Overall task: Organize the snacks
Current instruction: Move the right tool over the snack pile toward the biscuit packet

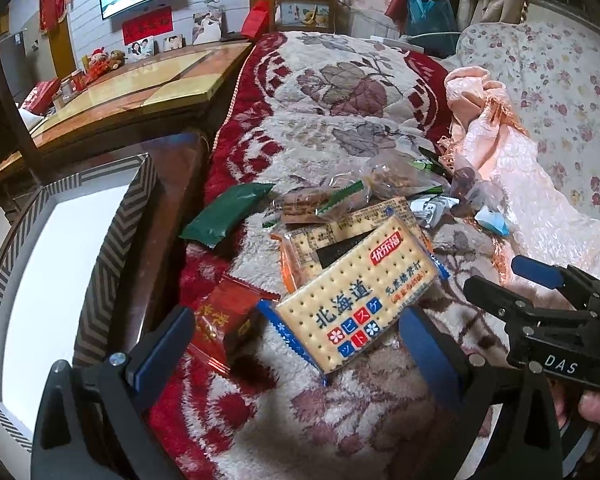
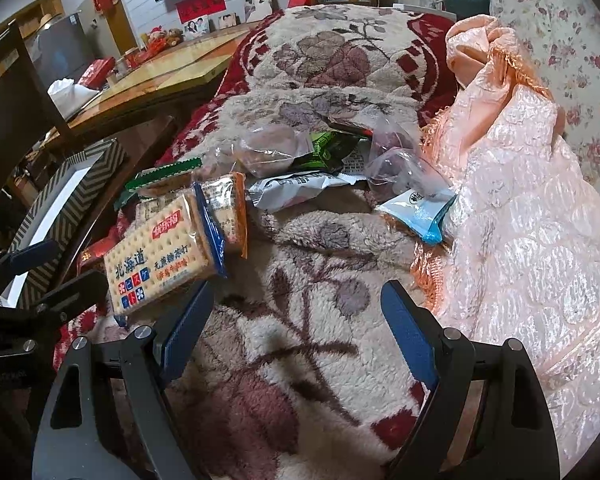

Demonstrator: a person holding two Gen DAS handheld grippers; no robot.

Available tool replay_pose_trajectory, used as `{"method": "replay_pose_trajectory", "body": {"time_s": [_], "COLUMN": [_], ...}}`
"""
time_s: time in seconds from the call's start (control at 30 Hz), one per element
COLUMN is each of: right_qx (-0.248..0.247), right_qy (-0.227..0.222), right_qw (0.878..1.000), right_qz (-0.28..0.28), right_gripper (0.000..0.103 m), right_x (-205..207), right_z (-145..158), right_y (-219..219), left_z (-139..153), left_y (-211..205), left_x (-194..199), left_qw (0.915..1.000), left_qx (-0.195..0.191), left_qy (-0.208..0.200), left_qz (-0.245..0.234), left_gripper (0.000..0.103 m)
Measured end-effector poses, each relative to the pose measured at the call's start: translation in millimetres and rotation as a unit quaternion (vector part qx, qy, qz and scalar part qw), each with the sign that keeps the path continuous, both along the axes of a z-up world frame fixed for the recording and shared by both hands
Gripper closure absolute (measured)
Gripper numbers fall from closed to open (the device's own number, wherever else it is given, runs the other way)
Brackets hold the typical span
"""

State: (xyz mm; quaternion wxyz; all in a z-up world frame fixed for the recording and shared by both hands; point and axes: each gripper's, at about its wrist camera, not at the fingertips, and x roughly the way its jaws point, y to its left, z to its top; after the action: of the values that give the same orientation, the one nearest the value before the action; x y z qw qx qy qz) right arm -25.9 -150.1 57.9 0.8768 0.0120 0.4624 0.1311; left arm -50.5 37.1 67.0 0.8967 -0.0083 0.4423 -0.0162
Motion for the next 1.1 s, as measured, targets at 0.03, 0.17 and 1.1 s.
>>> {"method": "replay_pose_trajectory", "body": {"time_s": [0.03, 0.17, 1.1], "right_qx": [0.0, -0.001, 0.013], "right_qy": [0.001, 0.003, 0.015], "right_qw": [1.0, 1.0, 1.0], "right_qz": [0.0, 0.002, 0.001], "right_gripper": [0.017, 0.017, 0.017], "right_x": [0.7, 1.7, 14.6], "right_z": [-0.5, -2.1, -7.7], "right_y": [0.0, 0.0, -6.5], "left_z": [-0.1, -2.2, 5.5], "left_y": [-0.1, 1.7, 63.4], "left_x": [0.3, 2.0, 110.3], "left_qw": [1.0, 1.0, 0.9951], "left_qx": [0.0, -0.003, -0.016], "left_qy": [0.0, 0.004, 0.076], "left_qz": [0.001, 0.005, -0.061], "left_gripper": [0.0, 0.0, 0.003]}}
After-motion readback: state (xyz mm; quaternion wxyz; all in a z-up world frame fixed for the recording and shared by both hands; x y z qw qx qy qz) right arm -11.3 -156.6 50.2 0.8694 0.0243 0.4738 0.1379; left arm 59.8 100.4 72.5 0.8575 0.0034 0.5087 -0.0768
